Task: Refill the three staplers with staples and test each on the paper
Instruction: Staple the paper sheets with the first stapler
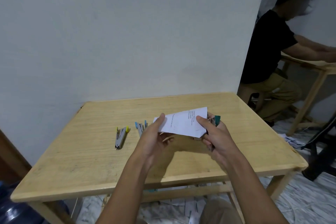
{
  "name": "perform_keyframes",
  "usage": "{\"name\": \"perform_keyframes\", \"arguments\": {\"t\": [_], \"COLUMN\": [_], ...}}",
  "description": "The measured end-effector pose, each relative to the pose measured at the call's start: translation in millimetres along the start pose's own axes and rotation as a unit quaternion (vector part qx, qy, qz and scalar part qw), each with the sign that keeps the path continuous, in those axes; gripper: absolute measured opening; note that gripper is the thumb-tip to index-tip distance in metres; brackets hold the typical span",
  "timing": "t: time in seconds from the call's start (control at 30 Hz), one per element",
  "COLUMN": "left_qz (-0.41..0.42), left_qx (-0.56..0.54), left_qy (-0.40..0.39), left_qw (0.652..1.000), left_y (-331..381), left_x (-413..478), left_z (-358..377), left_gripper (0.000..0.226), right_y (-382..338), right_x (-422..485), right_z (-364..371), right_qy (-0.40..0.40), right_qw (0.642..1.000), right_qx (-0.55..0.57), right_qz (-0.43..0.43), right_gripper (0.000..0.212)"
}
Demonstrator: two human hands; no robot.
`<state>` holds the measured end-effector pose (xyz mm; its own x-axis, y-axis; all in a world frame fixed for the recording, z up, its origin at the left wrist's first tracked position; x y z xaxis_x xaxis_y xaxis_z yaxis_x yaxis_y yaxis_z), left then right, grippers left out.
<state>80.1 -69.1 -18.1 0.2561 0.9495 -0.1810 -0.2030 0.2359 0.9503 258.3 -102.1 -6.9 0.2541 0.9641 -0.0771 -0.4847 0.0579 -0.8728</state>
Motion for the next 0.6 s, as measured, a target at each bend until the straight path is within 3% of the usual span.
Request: {"name": "perform_keyframes", "arguments": {"t": [0.13,0.33,0.47,0.6], "left_qz": [0.006,0.014,0.000,-0.026], "left_qx": [0.065,0.120,0.155,0.234], "left_qy": [0.028,0.090,0.123,0.143], "left_qw": [0.997,0.989,0.980,0.961], "left_y": [7,11,1,-14], "left_x": [14,64,117,161], "left_z": [-8,5,27,55], "left_gripper": [0.019,0.017,0.010,0.020], "right_y": [-22,-42,-43,-48], "right_x": [1,18,38,62], "right_z": [-3,-40,-57,-69], "right_qy": [-0.035,0.087,0.097,0.099], "right_qw": [0.997,0.971,0.967,0.969], "right_qx": [-0.069,-0.221,-0.236,-0.223], "right_qz": [-0.026,-0.036,0.013,0.038], "right_gripper": [0.014,0.013,0.012,0.013]}}
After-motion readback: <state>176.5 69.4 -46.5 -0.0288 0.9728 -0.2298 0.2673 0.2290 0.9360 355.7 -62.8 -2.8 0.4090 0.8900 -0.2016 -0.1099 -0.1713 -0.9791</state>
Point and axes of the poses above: each hand's wrist, its own x-axis towards the middle knuckle, its own z-axis out of the palm, y = z × x, the point moved 9 cm from there along x, towards the middle knuckle, and after that the axes turned 13 degrees about x, right-handed, at the moved point
